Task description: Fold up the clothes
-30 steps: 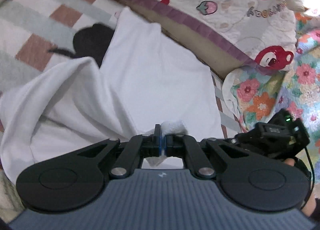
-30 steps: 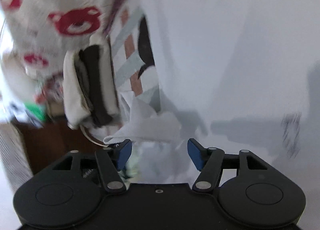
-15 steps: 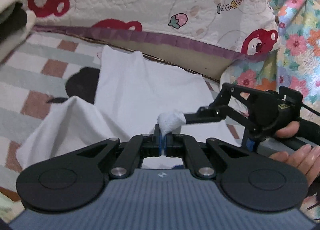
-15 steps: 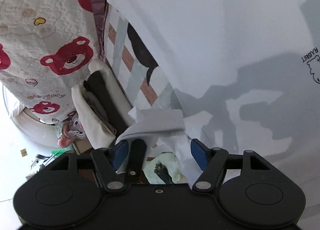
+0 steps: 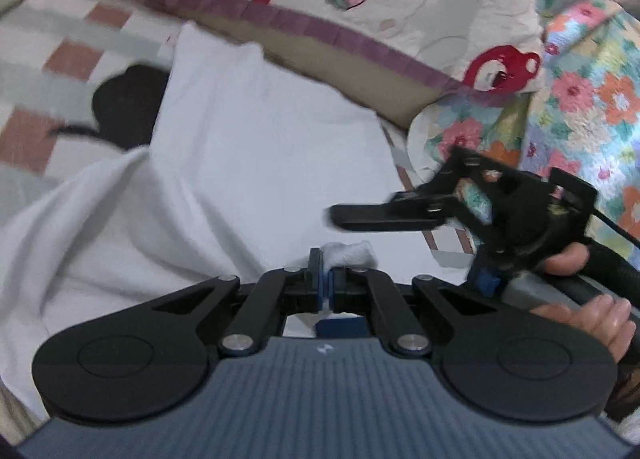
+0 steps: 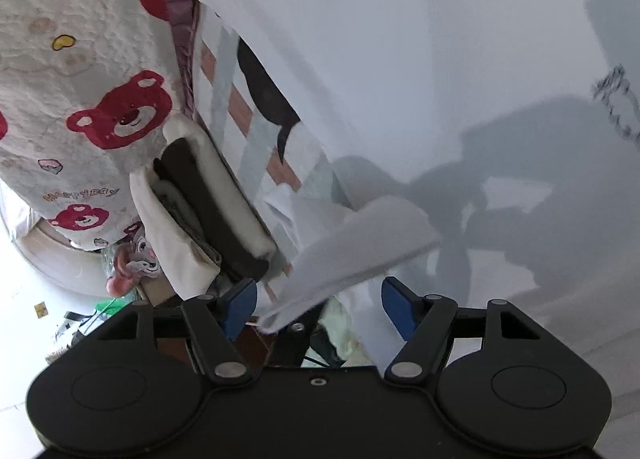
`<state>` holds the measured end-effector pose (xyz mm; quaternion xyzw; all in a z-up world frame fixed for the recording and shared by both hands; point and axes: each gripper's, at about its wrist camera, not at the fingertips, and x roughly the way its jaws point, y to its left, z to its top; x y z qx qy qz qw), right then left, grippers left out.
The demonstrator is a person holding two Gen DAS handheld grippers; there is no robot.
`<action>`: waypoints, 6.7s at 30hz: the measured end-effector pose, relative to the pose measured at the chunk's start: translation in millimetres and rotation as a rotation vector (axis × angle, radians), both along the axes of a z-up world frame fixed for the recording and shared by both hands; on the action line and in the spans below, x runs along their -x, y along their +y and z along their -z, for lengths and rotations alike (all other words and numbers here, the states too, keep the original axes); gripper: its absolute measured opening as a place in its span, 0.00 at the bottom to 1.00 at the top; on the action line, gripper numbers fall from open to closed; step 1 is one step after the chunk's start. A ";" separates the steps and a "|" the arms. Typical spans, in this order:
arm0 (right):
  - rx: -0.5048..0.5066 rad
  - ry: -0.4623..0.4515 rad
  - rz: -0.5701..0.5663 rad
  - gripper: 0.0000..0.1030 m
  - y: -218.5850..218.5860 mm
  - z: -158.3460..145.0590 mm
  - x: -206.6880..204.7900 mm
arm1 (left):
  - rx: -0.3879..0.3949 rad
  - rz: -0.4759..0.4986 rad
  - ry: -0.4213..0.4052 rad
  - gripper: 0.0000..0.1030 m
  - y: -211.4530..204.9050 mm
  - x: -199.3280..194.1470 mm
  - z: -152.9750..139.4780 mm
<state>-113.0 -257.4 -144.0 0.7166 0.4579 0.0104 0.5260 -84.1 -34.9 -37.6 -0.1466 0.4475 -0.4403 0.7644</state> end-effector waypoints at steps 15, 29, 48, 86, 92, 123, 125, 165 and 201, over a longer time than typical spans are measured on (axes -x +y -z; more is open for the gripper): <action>0.675 -0.530 -0.196 0.06 -30.4 -136.8 -56.8 | -0.086 0.049 -0.230 0.40 34.2 -7.9 -40.1; 0.853 -0.402 -0.076 0.07 -99.0 -129.1 -18.6 | -0.398 0.025 -0.114 0.49 37.3 -36.7 18.5; 0.828 -0.451 -0.089 0.07 -121.5 -130.5 -0.4 | -0.471 -0.151 -0.290 0.02 71.0 46.0 -6.5; 1.104 -0.026 -0.396 0.49 -163.0 -9.0 71.0 | -0.564 0.019 -0.177 0.11 47.5 59.9 31.8; 1.145 -0.038 -0.439 0.38 -148.0 2.2 58.1 | -0.534 0.005 -0.169 0.11 49.9 58.1 30.7; 1.476 -0.375 -0.150 0.09 -125.3 -194.1 61.1 | -0.445 -0.110 -0.191 0.02 34.6 62.5 1.5; 1.466 -0.348 -0.152 0.09 -126.2 -188.5 75.9 | -0.446 -0.188 -0.216 0.02 41.5 82.1 -10.2; 1.164 -0.255 -0.272 0.30 -176.4 -51.3 192.7 | -0.456 -0.265 0.024 0.23 71.4 88.9 -11.0; 1.398 -0.281 -0.304 0.03 -228.2 2.1 137.8 | -0.774 -0.162 -0.101 0.35 -100.0 -84.6 61.9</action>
